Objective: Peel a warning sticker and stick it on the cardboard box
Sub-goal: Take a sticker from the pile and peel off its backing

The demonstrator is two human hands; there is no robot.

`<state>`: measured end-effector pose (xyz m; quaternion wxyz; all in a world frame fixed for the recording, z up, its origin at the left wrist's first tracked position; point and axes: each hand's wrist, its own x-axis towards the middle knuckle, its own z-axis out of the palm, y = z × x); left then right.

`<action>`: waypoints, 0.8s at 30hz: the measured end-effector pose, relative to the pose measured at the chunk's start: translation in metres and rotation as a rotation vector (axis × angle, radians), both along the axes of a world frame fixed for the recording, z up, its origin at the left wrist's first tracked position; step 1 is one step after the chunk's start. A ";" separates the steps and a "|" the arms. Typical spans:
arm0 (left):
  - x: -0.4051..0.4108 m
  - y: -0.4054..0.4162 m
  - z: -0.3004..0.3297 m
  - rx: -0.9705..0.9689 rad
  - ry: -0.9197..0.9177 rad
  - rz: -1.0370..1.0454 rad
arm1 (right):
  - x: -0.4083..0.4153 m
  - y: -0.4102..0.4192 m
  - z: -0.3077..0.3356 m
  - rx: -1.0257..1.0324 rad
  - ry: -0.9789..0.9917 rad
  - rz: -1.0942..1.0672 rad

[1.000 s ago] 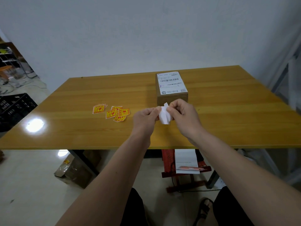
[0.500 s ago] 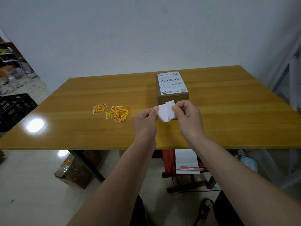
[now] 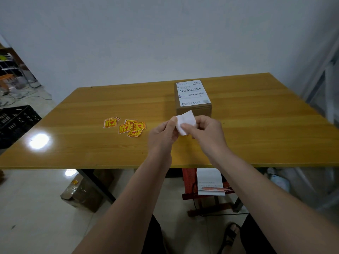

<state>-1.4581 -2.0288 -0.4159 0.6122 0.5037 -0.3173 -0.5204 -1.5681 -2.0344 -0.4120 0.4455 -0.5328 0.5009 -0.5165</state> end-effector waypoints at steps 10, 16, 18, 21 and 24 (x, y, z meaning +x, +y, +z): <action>-0.005 0.016 -0.007 0.061 0.077 -0.172 | -0.002 0.002 0.011 0.065 -0.176 0.010; 0.002 0.015 -0.004 0.026 -0.005 -0.211 | -0.010 0.000 0.008 0.148 -0.220 -0.040; 0.001 0.012 -0.004 0.039 -0.046 -0.163 | -0.009 0.001 0.008 0.168 -0.223 -0.008; 0.002 0.010 -0.006 0.037 0.017 -0.153 | -0.010 0.002 0.010 0.212 -0.319 0.014; 0.003 0.010 -0.008 0.046 0.017 -0.143 | -0.011 0.002 0.008 0.207 -0.317 -0.010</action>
